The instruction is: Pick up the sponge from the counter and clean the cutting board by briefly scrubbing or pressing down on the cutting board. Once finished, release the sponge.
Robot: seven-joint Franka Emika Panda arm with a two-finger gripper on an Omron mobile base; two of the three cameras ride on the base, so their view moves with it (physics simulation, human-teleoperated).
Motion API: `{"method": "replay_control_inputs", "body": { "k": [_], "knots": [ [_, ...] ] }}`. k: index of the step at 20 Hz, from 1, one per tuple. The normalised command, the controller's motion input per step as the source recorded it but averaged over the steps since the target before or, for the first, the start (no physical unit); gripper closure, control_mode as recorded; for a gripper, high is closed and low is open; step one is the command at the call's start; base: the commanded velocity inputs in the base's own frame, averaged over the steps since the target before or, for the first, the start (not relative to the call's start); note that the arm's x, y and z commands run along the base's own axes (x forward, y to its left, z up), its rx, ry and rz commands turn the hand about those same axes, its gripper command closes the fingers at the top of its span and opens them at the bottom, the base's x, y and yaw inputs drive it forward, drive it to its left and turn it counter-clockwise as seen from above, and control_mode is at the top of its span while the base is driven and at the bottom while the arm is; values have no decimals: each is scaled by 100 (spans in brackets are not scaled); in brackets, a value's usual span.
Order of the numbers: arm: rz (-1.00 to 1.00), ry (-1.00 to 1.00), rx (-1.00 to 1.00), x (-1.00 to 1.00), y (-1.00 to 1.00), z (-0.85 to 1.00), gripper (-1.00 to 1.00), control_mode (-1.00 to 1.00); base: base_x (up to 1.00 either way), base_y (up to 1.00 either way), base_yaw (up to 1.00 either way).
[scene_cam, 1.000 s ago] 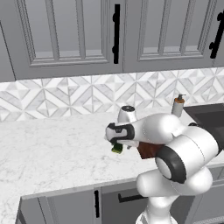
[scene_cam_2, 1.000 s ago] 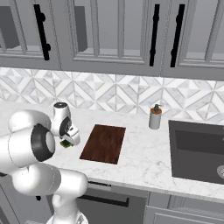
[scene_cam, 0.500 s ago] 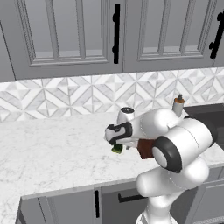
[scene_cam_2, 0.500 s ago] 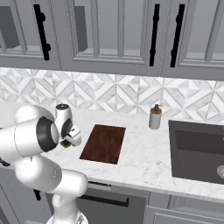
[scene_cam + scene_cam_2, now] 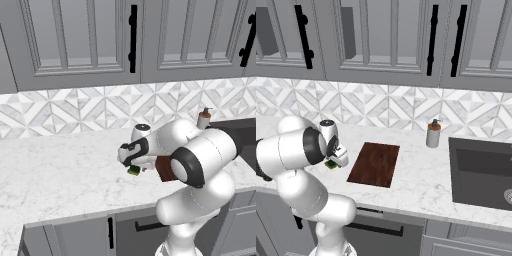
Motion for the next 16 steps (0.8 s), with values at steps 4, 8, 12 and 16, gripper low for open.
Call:
{"method": "replay_control_inputs", "body": {
  "k": [4,8,12,16],
  "knots": [
    [0,0,0,1,1,-14,-100,-100,0,0,0],
    [0,0,0,0,2,-12,100,-100,0,0,0],
    [0,0,0,0,0,-13,100,-100,0,0,0],
    [0,-1,0,-4,0,-5,100,-100,0,0,0]
  ]
}}
